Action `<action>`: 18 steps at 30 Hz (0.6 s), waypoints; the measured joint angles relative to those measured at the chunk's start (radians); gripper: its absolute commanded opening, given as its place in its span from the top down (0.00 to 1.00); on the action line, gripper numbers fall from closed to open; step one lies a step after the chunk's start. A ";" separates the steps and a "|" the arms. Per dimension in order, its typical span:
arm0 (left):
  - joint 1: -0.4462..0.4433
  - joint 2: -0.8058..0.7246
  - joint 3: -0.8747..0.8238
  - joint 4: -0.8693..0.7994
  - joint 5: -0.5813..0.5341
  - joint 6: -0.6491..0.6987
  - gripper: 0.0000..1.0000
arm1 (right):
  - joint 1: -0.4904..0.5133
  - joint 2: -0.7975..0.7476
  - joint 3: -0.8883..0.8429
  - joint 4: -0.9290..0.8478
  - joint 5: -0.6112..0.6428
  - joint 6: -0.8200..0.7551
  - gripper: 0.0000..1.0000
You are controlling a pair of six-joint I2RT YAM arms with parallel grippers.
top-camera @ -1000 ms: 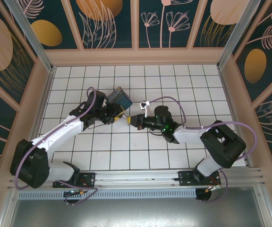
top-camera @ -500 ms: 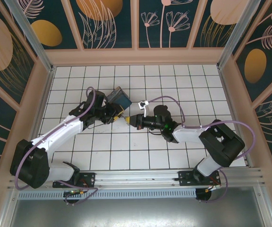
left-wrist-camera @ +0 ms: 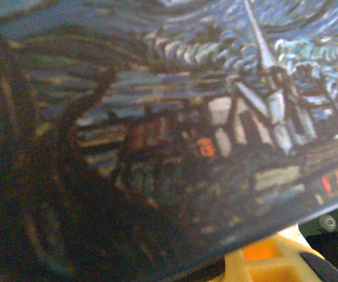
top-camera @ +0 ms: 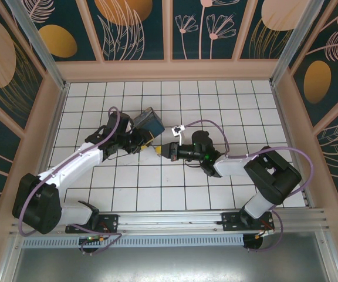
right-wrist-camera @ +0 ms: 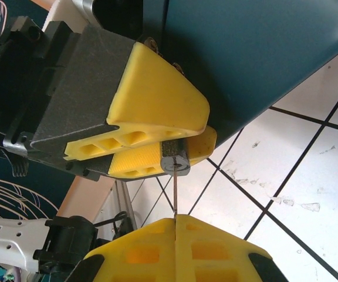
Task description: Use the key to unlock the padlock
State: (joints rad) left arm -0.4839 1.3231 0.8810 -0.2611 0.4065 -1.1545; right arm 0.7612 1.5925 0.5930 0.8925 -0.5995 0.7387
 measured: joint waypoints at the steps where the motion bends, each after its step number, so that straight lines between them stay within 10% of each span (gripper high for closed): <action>1: 0.001 0.001 0.003 -0.003 0.003 0.001 0.86 | 0.000 0.000 0.000 0.001 0.001 0.000 1.00; 18: 0.034 0.066 0.111 -0.141 0.032 0.065 0.86 | 0.052 -0.062 0.048 -0.195 0.082 -0.146 1.00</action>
State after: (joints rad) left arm -0.4496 1.3891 0.9924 -0.4023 0.4385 -1.0897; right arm 0.8135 1.5303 0.6407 0.6979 -0.5175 0.5926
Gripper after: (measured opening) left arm 0.292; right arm 0.050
